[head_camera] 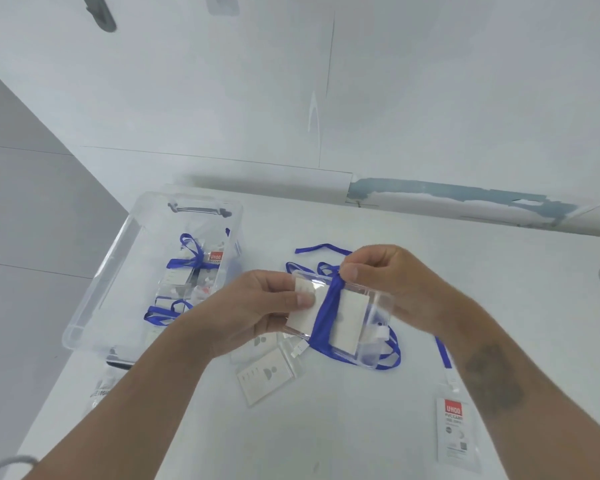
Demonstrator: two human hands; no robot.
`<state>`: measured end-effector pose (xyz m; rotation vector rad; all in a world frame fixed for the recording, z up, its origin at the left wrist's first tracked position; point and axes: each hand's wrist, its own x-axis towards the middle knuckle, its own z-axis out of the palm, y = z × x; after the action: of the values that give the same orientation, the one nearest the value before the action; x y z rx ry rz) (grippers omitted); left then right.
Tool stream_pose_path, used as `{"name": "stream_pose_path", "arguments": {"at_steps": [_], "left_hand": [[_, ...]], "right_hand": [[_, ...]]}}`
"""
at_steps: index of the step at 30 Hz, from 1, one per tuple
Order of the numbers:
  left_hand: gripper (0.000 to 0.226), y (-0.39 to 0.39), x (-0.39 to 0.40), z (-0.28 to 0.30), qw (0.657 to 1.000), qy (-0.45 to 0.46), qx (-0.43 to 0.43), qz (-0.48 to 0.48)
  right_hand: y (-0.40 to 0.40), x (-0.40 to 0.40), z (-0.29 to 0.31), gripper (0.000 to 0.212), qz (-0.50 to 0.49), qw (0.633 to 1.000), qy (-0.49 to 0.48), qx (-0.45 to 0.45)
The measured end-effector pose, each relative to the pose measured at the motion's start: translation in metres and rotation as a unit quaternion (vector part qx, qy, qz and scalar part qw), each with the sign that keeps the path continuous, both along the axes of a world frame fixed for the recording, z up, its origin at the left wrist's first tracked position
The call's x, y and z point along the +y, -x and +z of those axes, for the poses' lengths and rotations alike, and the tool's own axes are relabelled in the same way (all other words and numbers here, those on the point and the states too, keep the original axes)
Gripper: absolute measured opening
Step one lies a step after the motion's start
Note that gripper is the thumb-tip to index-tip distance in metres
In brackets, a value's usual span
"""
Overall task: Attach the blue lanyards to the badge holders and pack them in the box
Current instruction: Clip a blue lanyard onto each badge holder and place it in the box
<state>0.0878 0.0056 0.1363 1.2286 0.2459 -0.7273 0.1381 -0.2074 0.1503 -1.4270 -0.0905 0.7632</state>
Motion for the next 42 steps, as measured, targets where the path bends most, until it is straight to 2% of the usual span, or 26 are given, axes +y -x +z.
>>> {"name": "stream_pose_path", "arguments": {"at_steps": [3,5,7,9,12,14,17,20,22,23,26,27,29,31,39,42], "left_hand": [[0.016,0.006,-0.012,0.000,0.996,0.030,0.033,0.074],[0.013,0.008,-0.016,-0.002,0.990,0.025,0.051,0.130],[0.010,0.009,-0.017,-0.005,0.983,0.011,0.062,0.175],[0.009,0.010,-0.020,-0.006,0.978,-0.008,0.062,0.201],[0.008,0.009,-0.023,-0.004,0.979,-0.042,0.058,0.192],[0.012,0.005,-0.022,-0.002,0.978,-0.129,0.018,0.163],[0.024,-0.006,-0.024,0.009,0.956,-0.243,-0.097,0.133],[0.014,-0.010,-0.037,0.022,0.943,-0.282,-0.157,0.083],[0.011,-0.012,-0.044,0.025,0.935,-0.297,-0.171,0.086],[0.011,-0.013,-0.046,0.025,0.936,-0.292,-0.168,0.102],[0.010,-0.016,-0.051,0.021,0.945,-0.231,-0.111,0.202],[0.009,-0.017,-0.052,0.018,0.943,-0.217,-0.089,0.236],[0.007,-0.019,-0.054,0.013,0.936,-0.207,-0.056,0.281],[0.008,-0.022,-0.056,0.010,0.930,-0.208,-0.041,0.301],[0.009,-0.016,-0.054,0.010,0.917,-0.258,-0.067,0.298],[0.023,-0.013,-0.044,0.011,0.911,-0.278,-0.074,0.297]], "right_hand": [[0.017,0.013,-0.018,0.016,-0.076,0.985,-0.092,0.126],[0.023,0.014,-0.026,0.029,-0.146,0.967,-0.133,0.159],[0.023,0.011,-0.030,0.046,-0.154,0.963,-0.156,0.159],[0.022,0.009,-0.034,0.048,-0.119,0.983,-0.096,0.098],[0.012,0.005,-0.026,0.023,-0.067,0.997,0.045,-0.018],[0.003,-0.001,-0.020,0.015,-0.036,0.993,0.101,-0.049],[-0.006,-0.009,-0.004,0.012,0.055,0.966,0.213,-0.138],[-0.016,-0.012,0.013,0.014,0.110,0.942,0.244,-0.200],[-0.022,-0.013,0.020,0.007,0.111,0.931,0.264,-0.227],[-0.023,-0.013,0.022,0.004,0.091,0.932,0.263,-0.231],[-0.021,-0.012,0.012,0.031,-0.090,0.953,0.205,-0.206],[-0.017,-0.009,0.008,0.029,-0.151,0.955,0.175,-0.185],[-0.005,0.000,0.003,0.024,-0.208,0.962,0.122,-0.127],[0.008,0.009,-0.002,0.037,-0.190,0.970,0.112,-0.102],[0.030,0.028,-0.008,0.035,-0.185,0.976,0.091,-0.077],[0.036,0.044,-0.008,0.036,-0.189,0.976,0.083,-0.068]]}}
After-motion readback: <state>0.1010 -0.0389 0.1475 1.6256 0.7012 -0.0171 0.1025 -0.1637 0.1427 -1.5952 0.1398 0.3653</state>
